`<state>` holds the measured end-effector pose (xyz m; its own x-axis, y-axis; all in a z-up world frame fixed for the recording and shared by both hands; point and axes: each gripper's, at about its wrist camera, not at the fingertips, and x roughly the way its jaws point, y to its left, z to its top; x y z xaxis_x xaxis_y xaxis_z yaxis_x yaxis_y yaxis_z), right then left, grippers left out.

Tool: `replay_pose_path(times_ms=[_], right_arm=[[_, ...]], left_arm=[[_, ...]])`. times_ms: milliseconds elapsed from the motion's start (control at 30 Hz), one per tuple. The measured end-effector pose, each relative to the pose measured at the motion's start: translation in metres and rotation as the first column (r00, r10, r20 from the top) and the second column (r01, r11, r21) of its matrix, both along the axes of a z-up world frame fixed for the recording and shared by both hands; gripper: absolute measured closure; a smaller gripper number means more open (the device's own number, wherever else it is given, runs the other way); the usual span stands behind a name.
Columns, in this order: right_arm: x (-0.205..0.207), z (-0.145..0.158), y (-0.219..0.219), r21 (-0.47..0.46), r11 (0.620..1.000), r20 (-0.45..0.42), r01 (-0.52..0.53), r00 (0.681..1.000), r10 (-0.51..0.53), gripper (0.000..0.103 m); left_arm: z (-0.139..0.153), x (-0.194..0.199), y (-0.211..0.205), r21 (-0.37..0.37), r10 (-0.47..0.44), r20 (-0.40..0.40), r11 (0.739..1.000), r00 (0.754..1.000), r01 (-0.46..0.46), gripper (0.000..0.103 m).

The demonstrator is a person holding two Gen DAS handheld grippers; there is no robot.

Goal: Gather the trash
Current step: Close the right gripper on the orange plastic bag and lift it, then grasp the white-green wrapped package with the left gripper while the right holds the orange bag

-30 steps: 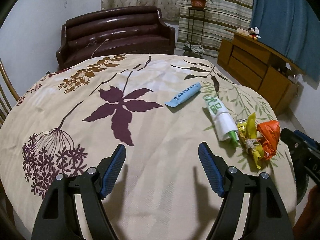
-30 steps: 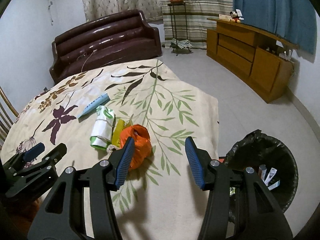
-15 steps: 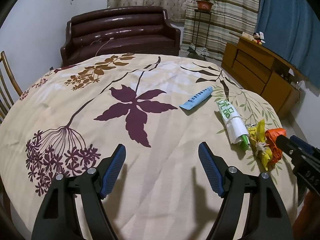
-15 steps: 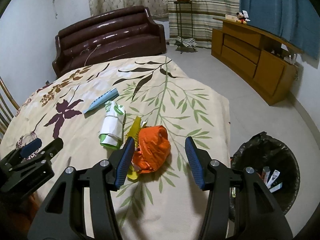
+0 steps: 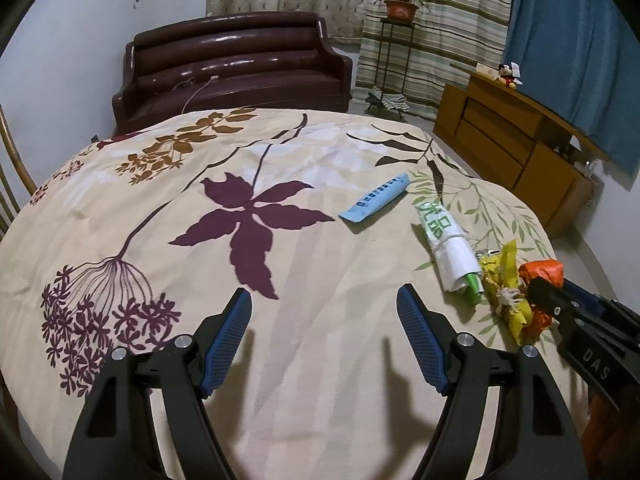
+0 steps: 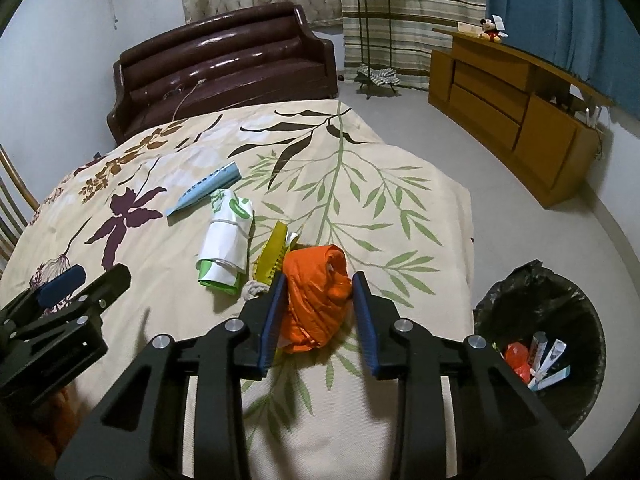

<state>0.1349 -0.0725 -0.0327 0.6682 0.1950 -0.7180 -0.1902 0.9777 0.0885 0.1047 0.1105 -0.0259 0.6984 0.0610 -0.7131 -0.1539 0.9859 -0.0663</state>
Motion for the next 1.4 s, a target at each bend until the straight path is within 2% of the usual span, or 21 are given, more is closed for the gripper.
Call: replay_pose_path(times_ms=[300, 633, 867, 900, 1100, 1167, 1400], right_arm=[[0.003, 0.011, -0.016, 0.014, 0.999, 0.034, 0.029, 0.999, -0.029, 0.071], [0.016, 0.009, -0.037, 0.032, 0.998, 0.037, 0.062, 0.997, -0.064, 0.071], [0.022, 0.006, -0.045, 0.045, 0.997, 0.032, 0.069, 0.997, -0.07, 0.071], [0.023, 0.005, -0.046, 0.047, 0.996, 0.03, 0.07, 0.997, -0.071, 0.071], [0.026, 0.003, -0.048, 0.053, 0.996, 0.026, 0.067, 0.997, -0.069, 0.071], [0.026, 0.002, -0.049, 0.055, 0.996, 0.026, 0.067, 0.997, -0.069, 0.071], [0.025, 0.003, -0.049, 0.055, 0.996, 0.026, 0.067, 0.997, -0.069, 0.071]], left_arm=[[0.005, 0.013, -0.02, -0.009, -0.046, 0.005, 0.999, 0.999, 0.046, 0.03], [0.011, 0.036, -0.05, -0.015, -0.1, 0.013, 0.995, 0.995, 0.1, 0.03], [-0.002, 0.062, -0.065, -0.006, -0.132, -0.039, 0.991, 0.99, 0.132, 0.03], [-0.004, 0.064, -0.066, -0.004, -0.133, -0.049, 0.991, 0.99, 0.133, 0.032], [-0.014, 0.067, -0.07, -0.018, -0.166, -0.094, 0.986, 0.982, 0.165, 0.056], [-0.015, 0.066, -0.07, -0.036, -0.186, -0.095, 0.982, 0.978, 0.184, 0.074], [-0.013, 0.055, -0.068, -0.039, -0.193, -0.079, 0.981, 0.978, 0.191, 0.074]])
